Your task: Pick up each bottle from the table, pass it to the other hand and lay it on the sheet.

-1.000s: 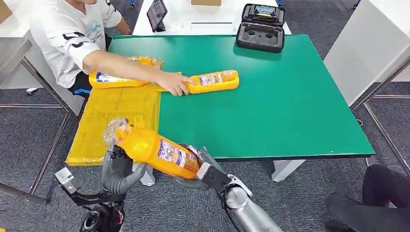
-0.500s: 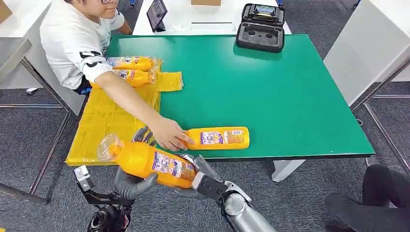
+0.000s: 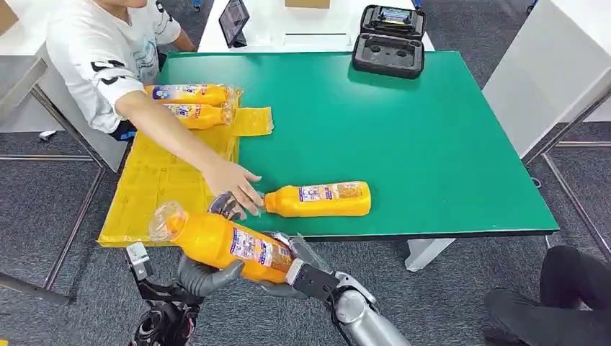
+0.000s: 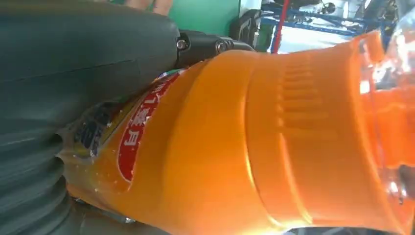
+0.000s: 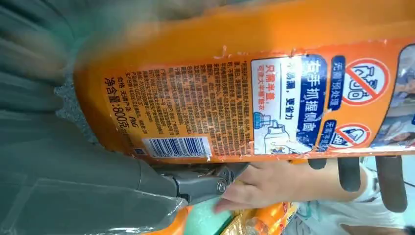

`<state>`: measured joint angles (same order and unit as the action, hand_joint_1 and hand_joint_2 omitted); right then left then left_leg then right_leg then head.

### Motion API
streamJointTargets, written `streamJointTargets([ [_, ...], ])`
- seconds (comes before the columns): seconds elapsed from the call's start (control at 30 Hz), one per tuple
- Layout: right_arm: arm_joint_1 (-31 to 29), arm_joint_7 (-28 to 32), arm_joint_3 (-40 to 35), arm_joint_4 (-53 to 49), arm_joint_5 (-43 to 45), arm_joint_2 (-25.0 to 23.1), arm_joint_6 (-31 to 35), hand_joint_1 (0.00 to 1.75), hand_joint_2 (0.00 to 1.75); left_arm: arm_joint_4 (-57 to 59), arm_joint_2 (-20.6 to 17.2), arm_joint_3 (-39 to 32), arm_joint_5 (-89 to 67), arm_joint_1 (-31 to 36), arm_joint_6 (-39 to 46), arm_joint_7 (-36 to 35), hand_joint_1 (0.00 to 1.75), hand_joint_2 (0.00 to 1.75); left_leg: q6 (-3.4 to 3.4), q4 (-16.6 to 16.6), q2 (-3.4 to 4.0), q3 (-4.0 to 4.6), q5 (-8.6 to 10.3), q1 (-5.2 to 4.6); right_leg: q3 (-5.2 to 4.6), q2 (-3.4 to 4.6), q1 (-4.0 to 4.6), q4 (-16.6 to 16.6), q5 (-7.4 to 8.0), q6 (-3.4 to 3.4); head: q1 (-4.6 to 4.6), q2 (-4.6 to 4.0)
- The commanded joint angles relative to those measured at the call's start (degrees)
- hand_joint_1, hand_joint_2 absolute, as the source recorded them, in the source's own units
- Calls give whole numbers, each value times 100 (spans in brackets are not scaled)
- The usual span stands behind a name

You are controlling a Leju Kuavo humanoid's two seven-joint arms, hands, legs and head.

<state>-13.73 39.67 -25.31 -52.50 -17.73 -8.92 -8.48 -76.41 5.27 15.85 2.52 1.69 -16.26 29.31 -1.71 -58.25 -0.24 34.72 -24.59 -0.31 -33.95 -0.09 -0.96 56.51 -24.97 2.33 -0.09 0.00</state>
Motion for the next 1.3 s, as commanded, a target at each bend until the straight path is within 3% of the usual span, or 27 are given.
streamJointTargets([
  [0.03,-266,-63,57,472,-122,-42,-52,175,175,509,-102,128,365,248,-458,151,7,175,9,5,2,-16,-3,4,16,0,4,-5,-2,-8,0,0],
  [0.07,-278,-65,55,499,-136,-48,-48,175,175,497,-91,121,419,241,-506,176,42,175,14,6,2,-28,-6,9,29,0,9,-9,-5,-13,2,0],
  [0.1,-290,-63,48,532,-148,-50,-50,175,175,484,-104,137,484,233,-595,177,155,175,9,4,0,-16,-3,6,18,-1,6,-7,-2,-8,0,0],
  [0.17,-301,-56,47,573,-159,-52,-53,175,175,436,-105,131,529,199,-650,183,173,175,9,4,1,-17,-4,5,18,0,5,-6,-3,-8,0,0],
  [0.73,-290,-55,27,592,-182,-39,1,175,175,445,-106,159,368,236,-607,83,175,175,13,5,-1,-27,-6,10,31,-2,10,-10,-5,-13,0,0],
  [0.77,-277,-60,38,573,-181,-43,19,143,175,476,-100,128,350,242,-570,66,175,175,10,4,1,-17,-4,8,20,0,8,-8,-2,-9,0,0],
  [0.8,-264,-77,65,559,-162,-57,38,16,175,476,-92,108,349,235,-560,65,175,175,13,6,0,-28,-6,10,31,-1,10,-10,-5,-13,0,0],
  [0.83,-264,-77,65,559,-162,-57,38,16,175,476,-92,108,349,235,-560,65,175,175,10,4,-2,-18,-3,6,20,-3,6,-6,-3,-9,0,0],
  [0.87,-232,-162,143,519,-99,-93,111,0,175,433,-85,71,280,200,-426,12,175,175,13,6,-1,-25,-5,9,28,-3,9,-9,-5,-12,0,0],
  [0.9,-214,-211,150,469,-79,-91,148,0,0,396,-74,33,271,185,-397,7,175,175,10,6,-1,-19,-4,5,20,-2,5,-7,-3,-9,0,0],
  [1.3,-105,-266,337,66,263,-90,329,0,0,197,-109,-235,25,154,111,-140,175,175,13,2,2,-21,-7,9,22,1,9,-5,-5,-12,0,0],
])
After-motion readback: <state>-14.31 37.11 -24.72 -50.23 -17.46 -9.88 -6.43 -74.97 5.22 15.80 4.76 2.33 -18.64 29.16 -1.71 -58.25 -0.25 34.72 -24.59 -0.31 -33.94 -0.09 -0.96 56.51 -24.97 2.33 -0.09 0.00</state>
